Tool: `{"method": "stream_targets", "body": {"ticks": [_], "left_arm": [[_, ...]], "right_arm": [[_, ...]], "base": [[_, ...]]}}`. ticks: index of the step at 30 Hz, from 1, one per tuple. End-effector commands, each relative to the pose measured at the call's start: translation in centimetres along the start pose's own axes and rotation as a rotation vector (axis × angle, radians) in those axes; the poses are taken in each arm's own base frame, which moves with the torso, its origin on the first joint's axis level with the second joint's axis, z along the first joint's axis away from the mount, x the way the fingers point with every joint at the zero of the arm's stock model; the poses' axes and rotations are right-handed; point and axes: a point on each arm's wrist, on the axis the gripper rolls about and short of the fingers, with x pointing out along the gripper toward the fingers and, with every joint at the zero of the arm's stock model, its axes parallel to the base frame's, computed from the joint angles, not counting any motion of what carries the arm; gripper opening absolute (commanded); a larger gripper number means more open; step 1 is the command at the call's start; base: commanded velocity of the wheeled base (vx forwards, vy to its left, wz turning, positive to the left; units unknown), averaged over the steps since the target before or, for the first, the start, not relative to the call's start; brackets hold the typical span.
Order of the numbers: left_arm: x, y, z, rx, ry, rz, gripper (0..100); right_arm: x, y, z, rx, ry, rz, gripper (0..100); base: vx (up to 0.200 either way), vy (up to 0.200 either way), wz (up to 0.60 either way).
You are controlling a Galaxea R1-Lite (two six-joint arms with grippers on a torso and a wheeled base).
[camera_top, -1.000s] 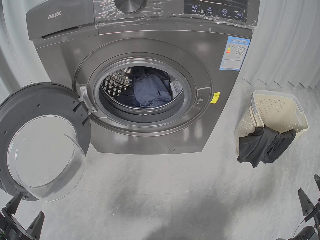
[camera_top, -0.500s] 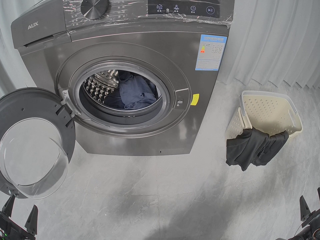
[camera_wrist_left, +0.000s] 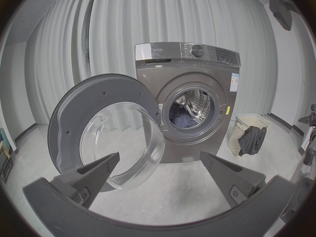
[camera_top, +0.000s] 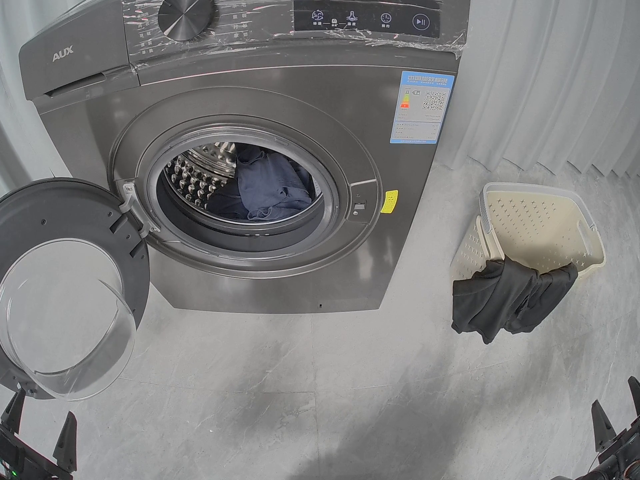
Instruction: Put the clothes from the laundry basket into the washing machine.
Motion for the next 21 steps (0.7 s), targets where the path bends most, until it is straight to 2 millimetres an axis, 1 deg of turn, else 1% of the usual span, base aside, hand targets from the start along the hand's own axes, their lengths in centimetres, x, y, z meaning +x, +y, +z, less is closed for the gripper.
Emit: {"method": "stream_targets", "body": {"ticks": [1,2,3,4,5,8,10,12,13,15,17,21], "left_arm": [[-0.36,-0.28,-0.62,0.001,-0.036,-0.061,100],[-0.49,-0.39,-0.66,-0.047,-0.047,-0.12,100],[-0.52,-0.4,-0.64,-0.052,-0.048,-0.126,100],[-0.55,-0.57,-0.63,-0.132,-0.045,-0.205,100],[-0.54,-0.61,-0.61,-0.15,-0.042,-0.219,100],[-0.55,-0.61,-0.65,-0.122,-0.043,-0.217,100],[-0.54,-0.54,-0.66,-0.104,-0.045,-0.183,100],[-0.5,-0.27,-0.87,-0.018,-0.031,-0.058,100],[-0.49,-0.22,-1.13,-0.007,-0.006,-0.031,100],[-0.5,-0.22,-1.46,-0.03,0.034,-0.03,100],[-0.48,-0.22,-1.39,-0.05,0.022,-0.034,100],[-0.48,-0.21,-1.34,-0.038,0.017,-0.033,100]], "right_arm": [[0.03,0.05,-0.56,-0.02,0.009,0.027,100],[0.03,0.04,-0.56,-0.018,0.009,0.025,100],[0.03,0.04,-0.56,-0.018,0.009,0.025,100],[0.03,0.03,-0.56,-0.023,0.009,0.021,100],[0.03,0.04,-0.56,-0.026,0.009,0.024,100],[0.03,0.05,-0.55,-0.024,0.008,0.027,100],[0.03,0.05,-0.55,-0.024,0.008,0.027,100],[0.03,0.05,-0.55,-0.023,0.008,0.027,100],[0.03,0.05,-0.55,-0.023,0.008,0.027,100],[0.03,0.05,-0.55,-0.023,0.008,0.027,100],[0.03,0.05,-0.55,-0.023,0.008,0.028,100],[0.03,0.05,-0.55,-0.023,0.008,0.028,100]], "base": [[0.0,0.0,0.0],[0.0,0.0,0.0],[0.0,0.0,0.0],[0.0,0.0,0.0],[0.0,0.0,0.0],[0.0,0.0,0.0],[0.0,-0.2,0.0],[0.0,-0.2,0.0],[0.0,-0.2,0.0],[0.0,-0.2,0.0],[0.0,-0.2,0.0],[0.0,-0.2,0.0]]}}
